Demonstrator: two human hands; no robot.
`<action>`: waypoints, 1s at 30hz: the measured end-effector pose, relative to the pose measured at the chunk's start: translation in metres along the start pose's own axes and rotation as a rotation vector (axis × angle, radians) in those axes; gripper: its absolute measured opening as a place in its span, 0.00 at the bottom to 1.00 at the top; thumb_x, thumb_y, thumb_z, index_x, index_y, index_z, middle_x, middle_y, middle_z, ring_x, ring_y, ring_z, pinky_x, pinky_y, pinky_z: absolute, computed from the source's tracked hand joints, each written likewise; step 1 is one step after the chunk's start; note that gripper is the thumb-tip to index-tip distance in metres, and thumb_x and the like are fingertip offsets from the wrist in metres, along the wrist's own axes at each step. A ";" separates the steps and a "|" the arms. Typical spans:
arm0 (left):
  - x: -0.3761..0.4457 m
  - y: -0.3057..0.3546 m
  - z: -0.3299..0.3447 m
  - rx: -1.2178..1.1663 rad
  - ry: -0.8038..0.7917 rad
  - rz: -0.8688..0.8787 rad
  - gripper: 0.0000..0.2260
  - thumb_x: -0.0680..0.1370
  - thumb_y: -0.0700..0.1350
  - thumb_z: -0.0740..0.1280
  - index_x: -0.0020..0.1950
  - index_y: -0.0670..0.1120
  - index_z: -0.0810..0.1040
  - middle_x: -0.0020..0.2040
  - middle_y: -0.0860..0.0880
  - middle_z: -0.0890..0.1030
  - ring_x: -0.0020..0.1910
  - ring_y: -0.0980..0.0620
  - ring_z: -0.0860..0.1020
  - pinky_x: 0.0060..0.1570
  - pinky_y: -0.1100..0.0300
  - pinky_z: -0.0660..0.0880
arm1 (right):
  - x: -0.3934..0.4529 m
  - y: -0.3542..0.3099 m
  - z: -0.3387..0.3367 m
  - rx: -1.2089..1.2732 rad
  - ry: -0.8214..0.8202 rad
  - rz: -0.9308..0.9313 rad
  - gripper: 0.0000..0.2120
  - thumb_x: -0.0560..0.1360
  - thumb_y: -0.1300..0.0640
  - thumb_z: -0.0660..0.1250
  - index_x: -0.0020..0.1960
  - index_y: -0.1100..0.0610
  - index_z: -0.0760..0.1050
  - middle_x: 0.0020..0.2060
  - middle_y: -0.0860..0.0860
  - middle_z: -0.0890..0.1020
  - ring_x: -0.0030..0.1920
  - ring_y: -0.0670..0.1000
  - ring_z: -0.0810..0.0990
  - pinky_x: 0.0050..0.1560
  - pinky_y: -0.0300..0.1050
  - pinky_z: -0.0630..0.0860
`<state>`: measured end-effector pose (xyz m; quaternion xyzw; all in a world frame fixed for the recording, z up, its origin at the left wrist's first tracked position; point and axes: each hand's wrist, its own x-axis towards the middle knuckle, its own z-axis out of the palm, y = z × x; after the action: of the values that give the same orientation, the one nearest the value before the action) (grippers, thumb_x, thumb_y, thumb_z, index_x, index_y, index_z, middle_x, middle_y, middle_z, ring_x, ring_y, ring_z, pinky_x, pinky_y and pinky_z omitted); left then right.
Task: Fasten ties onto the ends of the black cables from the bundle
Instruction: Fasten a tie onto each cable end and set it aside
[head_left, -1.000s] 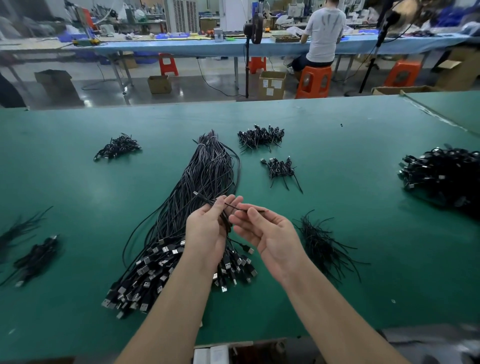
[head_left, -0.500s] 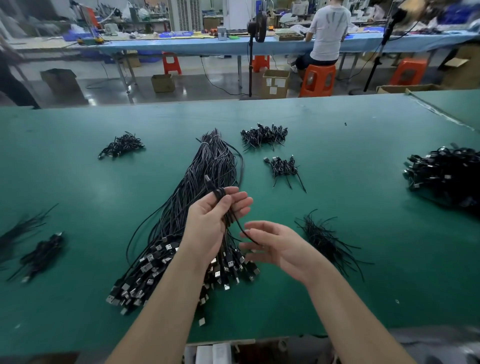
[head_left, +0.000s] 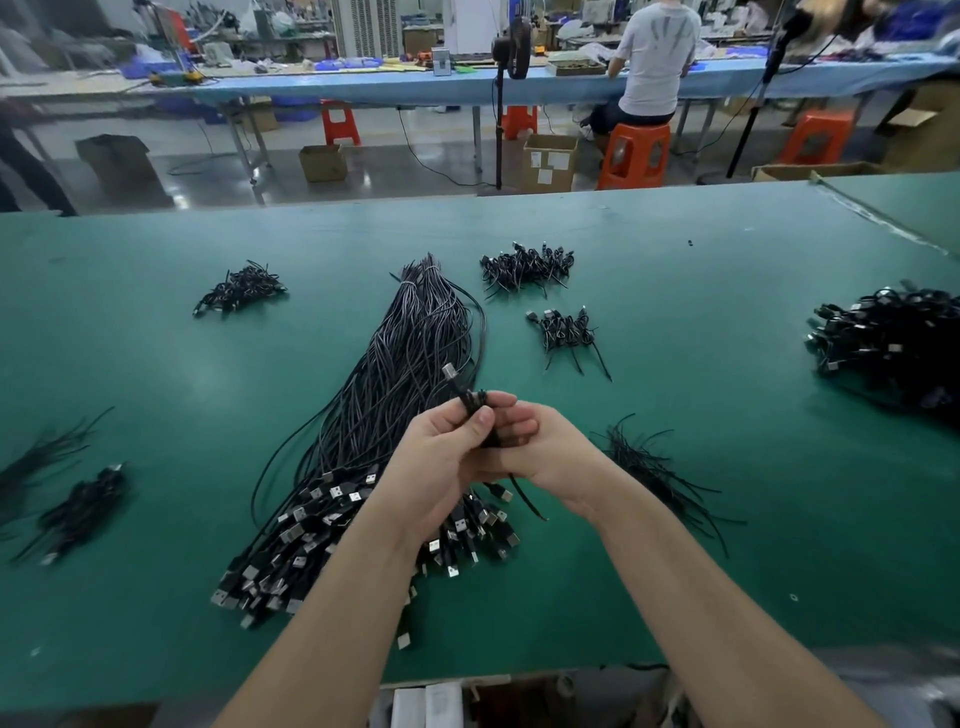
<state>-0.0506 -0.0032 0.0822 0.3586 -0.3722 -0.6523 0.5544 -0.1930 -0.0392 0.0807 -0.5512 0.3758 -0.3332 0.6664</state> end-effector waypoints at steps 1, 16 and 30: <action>0.001 0.000 0.000 0.004 0.018 0.009 0.10 0.77 0.41 0.66 0.53 0.41 0.85 0.55 0.36 0.84 0.55 0.42 0.84 0.50 0.50 0.82 | 0.000 0.000 0.000 -0.024 0.025 -0.001 0.23 0.72 0.75 0.71 0.65 0.62 0.77 0.56 0.67 0.82 0.51 0.57 0.84 0.56 0.50 0.82; -0.001 -0.004 -0.006 -0.031 0.020 -0.076 0.08 0.76 0.41 0.67 0.46 0.44 0.87 0.54 0.38 0.85 0.51 0.43 0.84 0.47 0.49 0.82 | 0.004 0.004 -0.010 -0.245 0.006 0.014 0.12 0.72 0.70 0.72 0.54 0.63 0.81 0.38 0.52 0.82 0.40 0.49 0.81 0.48 0.46 0.81; 0.006 -0.004 -0.014 0.776 0.228 0.005 0.06 0.80 0.45 0.70 0.47 0.47 0.86 0.29 0.57 0.81 0.28 0.63 0.76 0.38 0.61 0.72 | 0.005 0.014 -0.018 -0.301 -0.078 0.111 0.06 0.78 0.65 0.70 0.52 0.67 0.81 0.39 0.58 0.83 0.41 0.54 0.81 0.37 0.42 0.81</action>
<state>-0.0411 -0.0095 0.0722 0.6105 -0.5280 -0.4181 0.4169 -0.2062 -0.0496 0.0639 -0.6357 0.4252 -0.2138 0.6078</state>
